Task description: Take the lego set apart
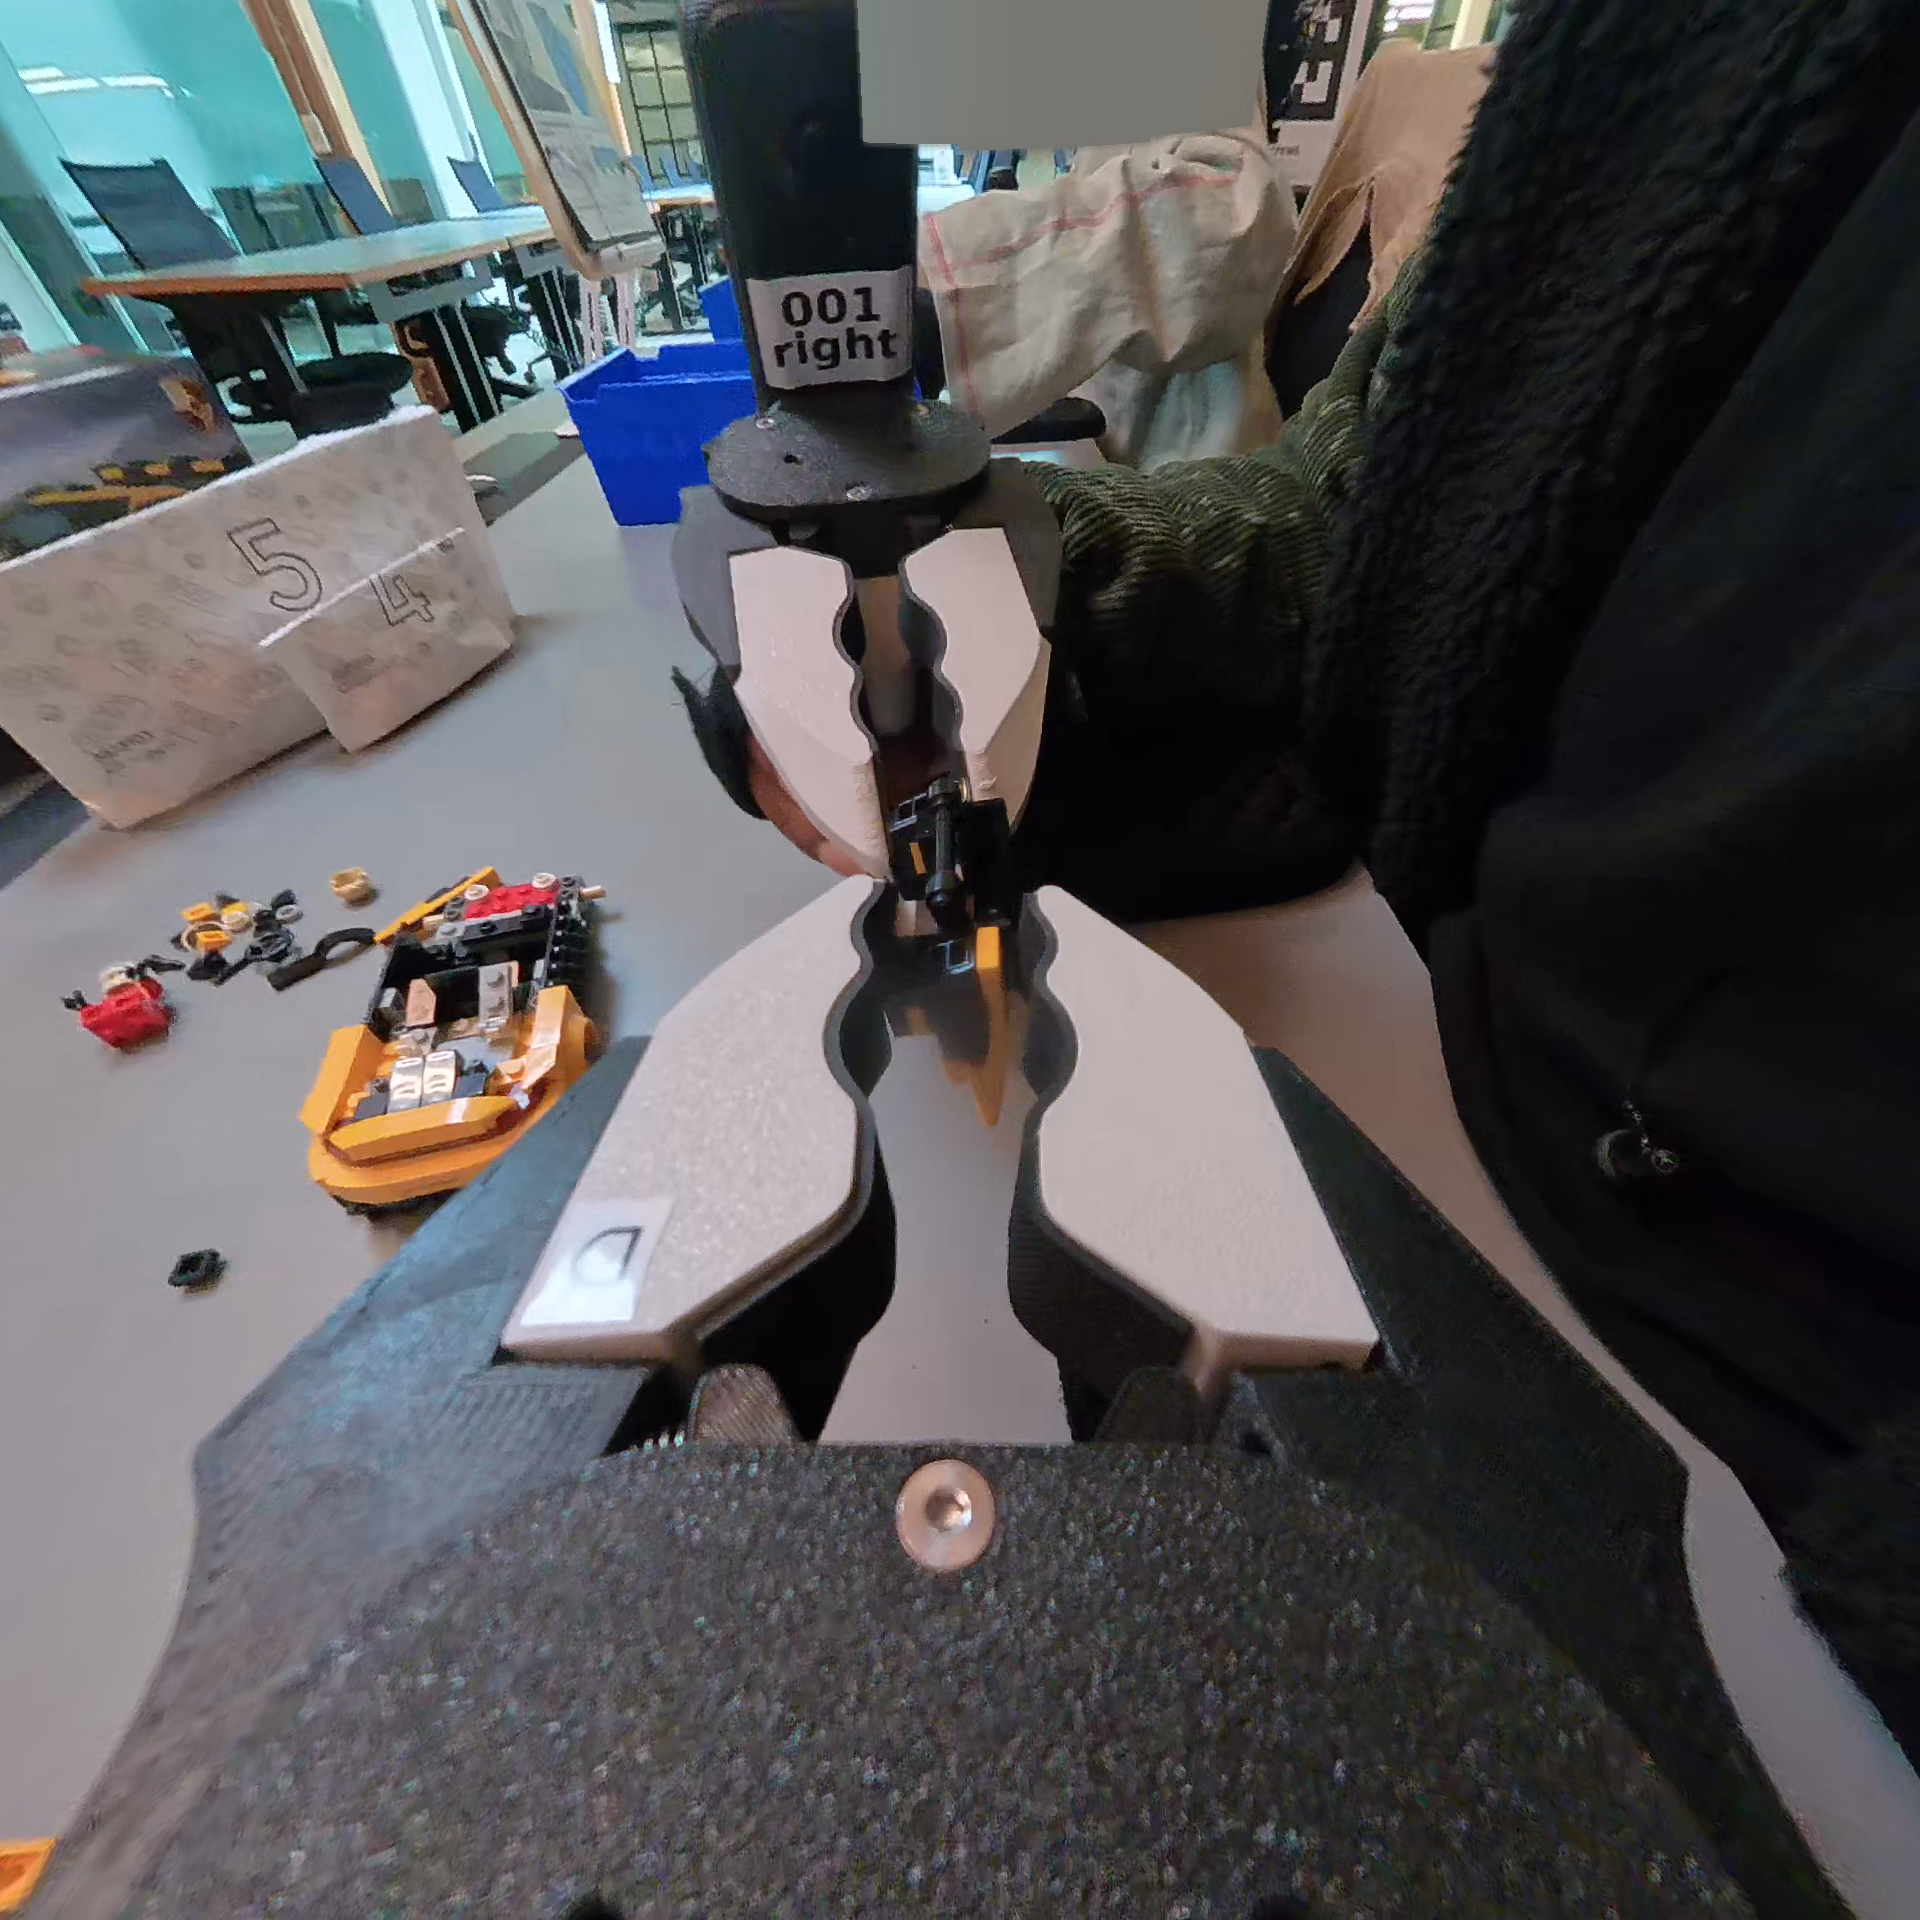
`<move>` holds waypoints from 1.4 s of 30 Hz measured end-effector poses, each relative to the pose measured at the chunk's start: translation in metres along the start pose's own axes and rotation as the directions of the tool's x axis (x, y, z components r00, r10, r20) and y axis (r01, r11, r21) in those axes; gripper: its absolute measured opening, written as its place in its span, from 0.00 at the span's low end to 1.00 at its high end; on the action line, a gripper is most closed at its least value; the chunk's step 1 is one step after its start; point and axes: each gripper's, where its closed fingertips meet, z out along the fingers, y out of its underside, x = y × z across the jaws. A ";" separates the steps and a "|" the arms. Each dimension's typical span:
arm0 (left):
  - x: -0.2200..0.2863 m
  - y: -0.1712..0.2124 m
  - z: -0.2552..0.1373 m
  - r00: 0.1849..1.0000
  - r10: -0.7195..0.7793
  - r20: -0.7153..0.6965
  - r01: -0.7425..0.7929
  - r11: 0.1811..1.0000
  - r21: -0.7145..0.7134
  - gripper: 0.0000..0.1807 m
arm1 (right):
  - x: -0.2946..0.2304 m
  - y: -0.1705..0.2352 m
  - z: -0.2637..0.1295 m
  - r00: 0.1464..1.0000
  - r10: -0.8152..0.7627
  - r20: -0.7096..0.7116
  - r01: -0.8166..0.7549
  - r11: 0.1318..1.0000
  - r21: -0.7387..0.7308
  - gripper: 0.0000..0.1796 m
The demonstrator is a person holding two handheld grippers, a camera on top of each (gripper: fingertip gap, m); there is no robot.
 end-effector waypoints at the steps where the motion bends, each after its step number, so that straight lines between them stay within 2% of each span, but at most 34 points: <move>1: -0.001 0.001 0.001 1.000 -0.004 0.003 0.004 1.000 -0.009 0.13 | 0.001 0.002 0.000 1.000 0.026 0.015 -0.026 1.000 0.004 0.08; 9: 0.006 -0.005 0.005 0.999 -0.025 -0.042 0.026 1.000 0.006 0.13 | -0.006 -0.003 -0.007 0.984 0.114 0.139 -0.125 0.989 0.074 0.08; 16: 0.012 -0.003 0.005 0.998 0.059 -0.029 -0.060 0.997 -0.041 0.13 | -0.006 0.001 -0.005 0.973 0.154 0.171 -0.168 0.983 0.072 0.08; 18: 0.045 -0.011 0.012 0.979 0.061 -0.194 -0.060 0.998 0.011 0.13 | 0.013 0.009 -0.007 0.980 0.184 0.075 -0.188 0.980 0.058 0.08; 20: 0.038 0.001 0.021 0.974 0.202 -0.106 -0.212 0.972 -0.101 0.13 | 0.009 0.005 -0.010 0.979 0.175 0.100 -0.184 0.980 0.081 0.08; 23: 0.020 -0.004 0.003 0.990 0.117 -0.073 -0.122 0.990 -0.065 0.13 | 0.010 0.005 -0.007 0.982 0.170 0.080 -0.176 0.981 0.078 0.08; 24: 0.015 0.002 0.000 0.994 0.088 -0.063 -0.093 0.992 -0.087 0.13 | 0.013 0.004 -0.010 0.980 0.183 0.076 -0.190 0.977 0.095 0.08; 28: 0.000 0.042 0.003 0.981 -0.191 -0.035 0.176 0.953 -0.246 0.13 | 0.022 0.006 -0.015 0.949 0.300 0.098 -0.310 0.944 0.113 0.08; 31: -0.003 0.052 0.007 0.954 -0.298 -0.032 0.278 0.921 -0.273 0.14 | 0.024 0.006 -0.015 0.934 0.339 0.114 -0.352 0.928 0.121 0.08; 34: -0.011 0.041 0.006 0.945 -0.326 -0.016 0.317 0.927 -0.199 0.19 | 0.023 0.007 -0.014 0.936 0.335 0.107 -0.347 0.931 0.114 0.08; 38: -0.021 0.011 0.003 0.935 -0.354 -0.011 0.354 0.935 -0.013 0.14 | 0.020 0.009 -0.004 0.969 0.245 0.046 -0.248 0.966 0.075 0.08; 42: -0.015 0.006 0.009 0.954 -0.298 -0.016 0.298 0.955 -0.008 0.08 | 0.014 0.014 0.007 0.994 0.106 -0.021 -0.106 0.994 -0.001 0.08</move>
